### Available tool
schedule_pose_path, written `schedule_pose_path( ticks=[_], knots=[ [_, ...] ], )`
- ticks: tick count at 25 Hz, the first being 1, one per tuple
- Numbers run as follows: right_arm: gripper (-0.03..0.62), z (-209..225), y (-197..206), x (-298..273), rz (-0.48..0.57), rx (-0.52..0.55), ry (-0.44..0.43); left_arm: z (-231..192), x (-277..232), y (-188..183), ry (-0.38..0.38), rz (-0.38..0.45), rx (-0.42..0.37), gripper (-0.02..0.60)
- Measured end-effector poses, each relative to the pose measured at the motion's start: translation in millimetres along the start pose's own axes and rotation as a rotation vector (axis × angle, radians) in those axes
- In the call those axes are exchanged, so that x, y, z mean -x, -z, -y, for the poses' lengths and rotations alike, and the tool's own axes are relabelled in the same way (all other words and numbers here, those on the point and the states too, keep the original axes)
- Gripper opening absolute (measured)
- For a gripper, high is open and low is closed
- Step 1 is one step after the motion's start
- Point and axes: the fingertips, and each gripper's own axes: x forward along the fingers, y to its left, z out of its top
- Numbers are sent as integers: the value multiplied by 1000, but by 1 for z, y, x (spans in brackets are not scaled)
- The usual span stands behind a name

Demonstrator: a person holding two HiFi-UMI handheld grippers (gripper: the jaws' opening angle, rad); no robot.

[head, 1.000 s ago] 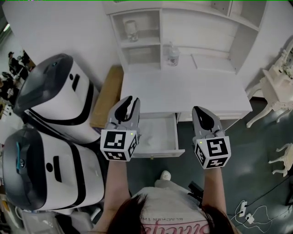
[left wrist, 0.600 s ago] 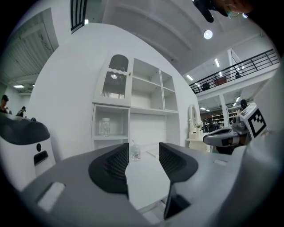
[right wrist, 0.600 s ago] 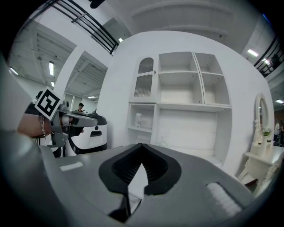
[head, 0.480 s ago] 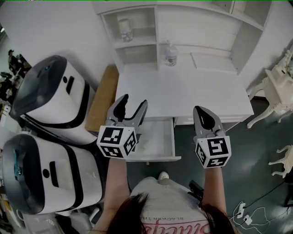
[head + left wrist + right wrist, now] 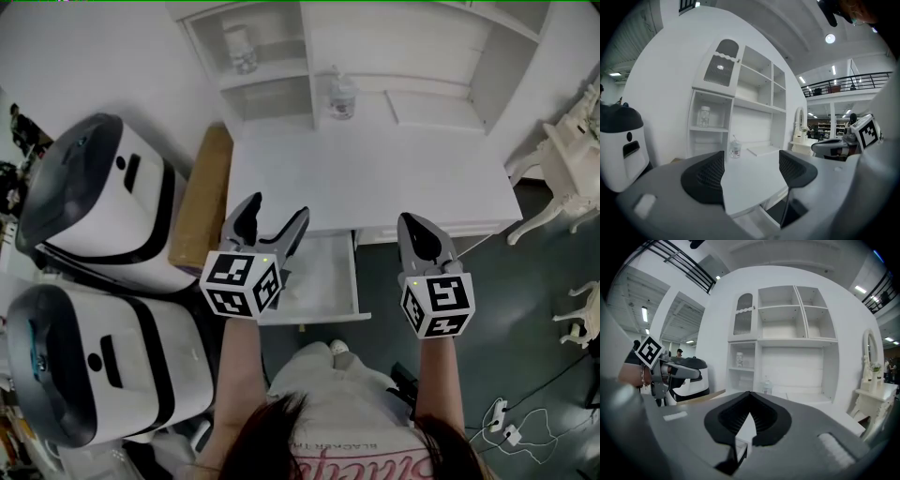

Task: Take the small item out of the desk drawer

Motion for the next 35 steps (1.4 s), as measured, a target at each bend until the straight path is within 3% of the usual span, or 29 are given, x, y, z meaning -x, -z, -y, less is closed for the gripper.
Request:
schedule_pose_path(
  ticks=[7,22,31,35],
  knots=[
    [2,0,32,2,-84,-10,42,1,-5,42,28,-112,16,377],
    [2,-8,94,10,-199,-215,140,0,-10,127,122,-336,41,380],
    [2,-12,132,7,-319,-230,183,4,-14,176,204,-487,72,377],
    [2,-17,143,7,-329,-278,183,5,-14,195,226,-533,74,343]
  ],
)
